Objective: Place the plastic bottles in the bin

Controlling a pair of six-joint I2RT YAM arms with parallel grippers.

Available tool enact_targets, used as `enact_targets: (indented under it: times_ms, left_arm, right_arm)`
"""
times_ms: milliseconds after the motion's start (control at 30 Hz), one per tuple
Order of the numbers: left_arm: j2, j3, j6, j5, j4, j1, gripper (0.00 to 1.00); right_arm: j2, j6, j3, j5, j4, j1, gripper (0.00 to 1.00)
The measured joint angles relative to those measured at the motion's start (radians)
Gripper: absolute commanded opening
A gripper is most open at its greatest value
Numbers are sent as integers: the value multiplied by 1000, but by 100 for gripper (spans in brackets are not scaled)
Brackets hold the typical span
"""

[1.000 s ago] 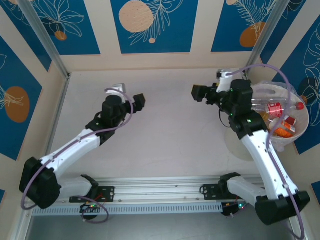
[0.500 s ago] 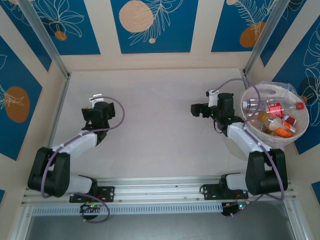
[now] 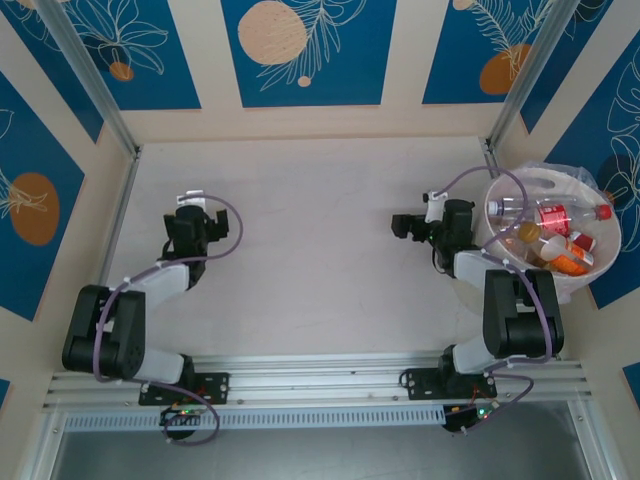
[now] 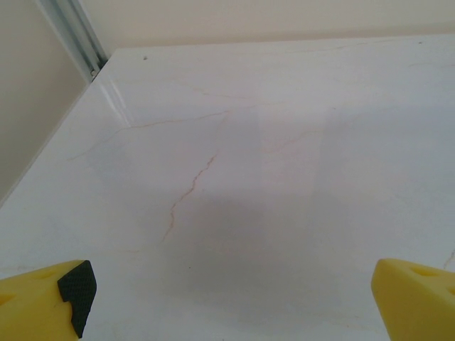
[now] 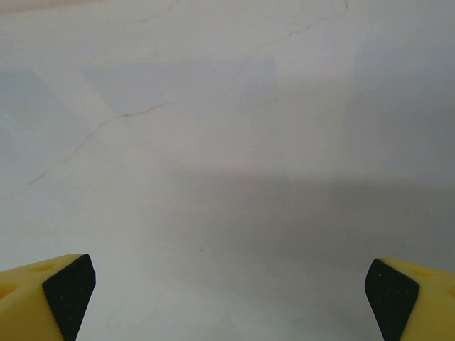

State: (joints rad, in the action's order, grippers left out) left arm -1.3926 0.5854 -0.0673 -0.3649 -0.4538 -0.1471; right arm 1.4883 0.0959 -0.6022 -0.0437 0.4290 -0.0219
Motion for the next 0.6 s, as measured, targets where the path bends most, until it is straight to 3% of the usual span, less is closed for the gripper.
enact_targets:
  times_ms: [367, 500, 600]
  left_arm:
    - [-10, -89, 26, 44, -56, 18, 100]
    - [-37, -156, 52, 77, -164, 25, 100]
    - [-108, -219, 73, 124, -332, 32, 100]
  right_arm:
    - [19, -5, 189, -61, 304, -23, 99]
    - [21, -4, 188, 5, 328, 0, 99]
    - [21, -4, 188, 40, 335, 17, 99]
